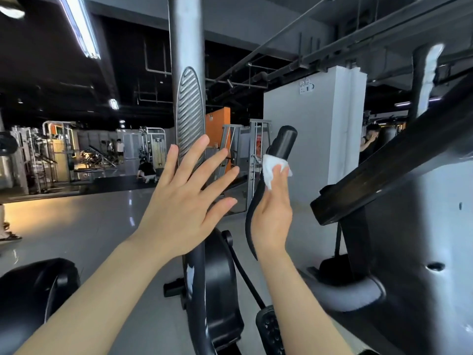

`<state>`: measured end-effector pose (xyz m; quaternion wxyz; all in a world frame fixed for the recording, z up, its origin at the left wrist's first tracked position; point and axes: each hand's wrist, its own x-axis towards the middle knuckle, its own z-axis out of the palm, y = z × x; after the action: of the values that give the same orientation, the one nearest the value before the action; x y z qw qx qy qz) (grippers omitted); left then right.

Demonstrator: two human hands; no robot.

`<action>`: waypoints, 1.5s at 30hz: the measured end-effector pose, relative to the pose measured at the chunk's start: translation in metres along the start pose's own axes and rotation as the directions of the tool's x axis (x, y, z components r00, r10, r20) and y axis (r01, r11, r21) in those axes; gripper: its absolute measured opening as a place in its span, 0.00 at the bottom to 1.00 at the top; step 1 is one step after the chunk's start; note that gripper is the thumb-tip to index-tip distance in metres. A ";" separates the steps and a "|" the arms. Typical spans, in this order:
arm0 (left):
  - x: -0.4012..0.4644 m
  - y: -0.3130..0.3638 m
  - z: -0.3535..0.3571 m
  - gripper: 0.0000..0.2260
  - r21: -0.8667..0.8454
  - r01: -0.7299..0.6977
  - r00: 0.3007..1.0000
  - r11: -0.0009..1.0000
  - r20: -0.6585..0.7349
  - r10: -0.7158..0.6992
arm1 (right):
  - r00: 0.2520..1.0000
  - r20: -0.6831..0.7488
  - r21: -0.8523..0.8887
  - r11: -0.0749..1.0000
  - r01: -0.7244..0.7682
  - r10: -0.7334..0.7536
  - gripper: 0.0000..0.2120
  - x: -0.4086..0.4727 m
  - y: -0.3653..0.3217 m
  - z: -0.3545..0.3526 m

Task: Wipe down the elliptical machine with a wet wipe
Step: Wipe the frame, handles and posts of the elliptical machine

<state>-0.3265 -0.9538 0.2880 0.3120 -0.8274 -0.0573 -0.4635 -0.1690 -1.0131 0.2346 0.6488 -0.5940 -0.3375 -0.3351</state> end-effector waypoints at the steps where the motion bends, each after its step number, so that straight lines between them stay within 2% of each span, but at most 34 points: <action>1: 0.000 -0.001 0.001 0.25 0.000 -0.003 1.000 1.000 -0.005 0.003 | 1.000 0.014 -0.003 1.000 0.020 -0.020 0.26 -0.009 0.003 0.002; 4: -0.001 -0.003 0.004 0.25 -0.001 -0.006 1.000 1.000 -0.010 0.006 | 0.975 0.212 -0.197 0.975 0.106 -0.063 0.28 -0.034 0.020 -0.004; 7: -0.004 -0.005 0.006 0.25 -0.002 -0.006 1.000 1.000 0.001 0.006 | 0.911 0.413 -0.330 0.932 0.149 0.000 0.36 -0.065 0.030 -0.020; 9: -0.006 -0.006 0.008 0.25 0.002 -0.010 1.000 1.000 0.011 0.010 | 0.852 0.523 -0.425 0.861 0.280 -0.019 0.40 -0.077 0.025 -0.031; 10: -0.007 -0.007 0.008 0.25 0.003 -0.012 1.000 1.000 0.016 0.012 | 0.836 0.549 -0.475 0.828 0.299 0.014 0.39 -0.074 0.018 -0.037; 11: -0.008 -0.007 0.009 0.25 0.002 -0.014 1.000 1.000 0.019 0.013 | 0.833 0.554 -0.494 0.808 0.322 0.006 0.36 -0.064 0.009 -0.044; 13: -0.008 -0.008 0.011 0.25 0.002 -0.013 1.000 1.000 0.011 0.013 | 0.876 0.453 -0.460 0.799 0.387 -0.163 0.30 -0.030 -0.012 -0.054; 15: -0.009 -0.009 0.014 0.26 -0.005 -0.006 1.000 1.000 0.008 0.006 | 0.884 0.350 -0.442 0.777 0.448 -0.311 0.27 0.016 -0.028 -0.056; 17: -0.011 -0.009 0.017 0.26 -0.016 0.005 1.000 1.000 0.007 -0.005 | 0.872 0.338 -0.489 0.725 0.484 -0.354 0.25 0.059 -0.031 -0.052; 19: -0.012 -0.010 0.020 0.26 -0.026 0.015 1.000 1.000 0.006 -0.015 | 0.813 0.429 -0.482 0.661 0.575 -0.394 0.21 0.079 -0.022 -0.045; 22: -0.014 -0.011 0.025 0.26 -0.035 0.038 0.999 0.999 -0.009 -0.038 | 0.642 0.622 -0.437 0.481 0.760 -0.448 0.16 0.060 0.008 -0.035; 23: -0.015 -0.011 0.027 0.26 -0.036 0.045 0.999 0.998 -0.019 -0.045 | 0.610 0.666 -0.416 0.465 0.781 -0.428 0.16 0.046 0.018 -0.033; 26: -0.016 -0.010 0.032 0.26 -0.055 0.064 0.997 0.996 -0.041 -0.066 | 0.618 0.682 -0.376 0.537 0.755 -0.391 0.22 0.012 0.038 -0.030; 30: -0.019 -0.007 0.038 0.25 -0.084 0.100 0.993 0.991 -0.053 -0.105 | 0.515 0.817 -0.377 0.435 0.818 -0.261 0.28 -0.010 0.037 -0.036; 32: -0.020 -0.007 0.040 0.26 -0.093 0.108 0.993 0.990 -0.040 -0.112 | 0.476 0.842 -0.335 0.446 0.830 -0.254 0.32 -0.018 0.035 -0.047; 36: -0.028 -0.009 0.044 0.26 -0.109 0.115 0.993 0.987 -0.008 -0.116 | 0.476 0.866 -0.290 0.619 0.730 -0.155 0.31 -0.029 0.027 -0.080; 38: -0.035 -0.007 0.047 0.25 -0.123 0.125 0.992 0.985 -0.005 -0.127 | 0.408 0.909 -0.260 0.652 0.713 -0.084 0.27 -0.028 0.028 -0.094; 40: -0.039 -0.005 0.050 0.25 -0.138 0.132 0.991 0.982 -0.003 -0.133 | 0.297 0.955 -0.199 0.745 0.637 0.001 0.23 -0.019 0.030 -0.107; 41: -0.039 -0.005 0.051 0.26 -0.147 0.136 0.990 0.980 -0.002 -0.138 | 0.305 0.952 -0.170 0.788 0.591 -0.024 0.23 -0.015 0.027 -0.109; 42: -0.039 -0.005 0.052 0.26 -0.157 0.141 0.990 0.978 -0.005 -0.143 | 0.385 0.920 -0.167 0.814 0.556 -0.075 0.23 -0.010 0.022 -0.110; 43: -0.039 -0.005 0.053 0.26 -0.165 0.144 0.989 0.976 -0.009 -0.147 | 0.534 0.832 -0.178 0.842 0.509 -0.147 0.23 -0.004 0.019 -0.110; 44: -0.039 -0.005 0.055 0.26 -0.170 0.144 0.989 0.975 -0.012 -0.148 | 0.708 0.680 -0.193 0.885 0.424 -0.191 0.22 0.003 0.013 -0.108; 45: -0.039 -0.005 0.056 0.26 -0.170 0.144 0.989 0.975 -0.014 -0.149 | 0.856 0.495 -0.223 0.931 0.290 -0.148 0.20 0.008 0.007 -0.103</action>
<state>-0.3100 -0.9103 0.2379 0.2066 -0.8379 -0.0747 -0.4996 -0.1547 -1.1154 0.2310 0.4105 -0.7030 -0.4979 -0.2990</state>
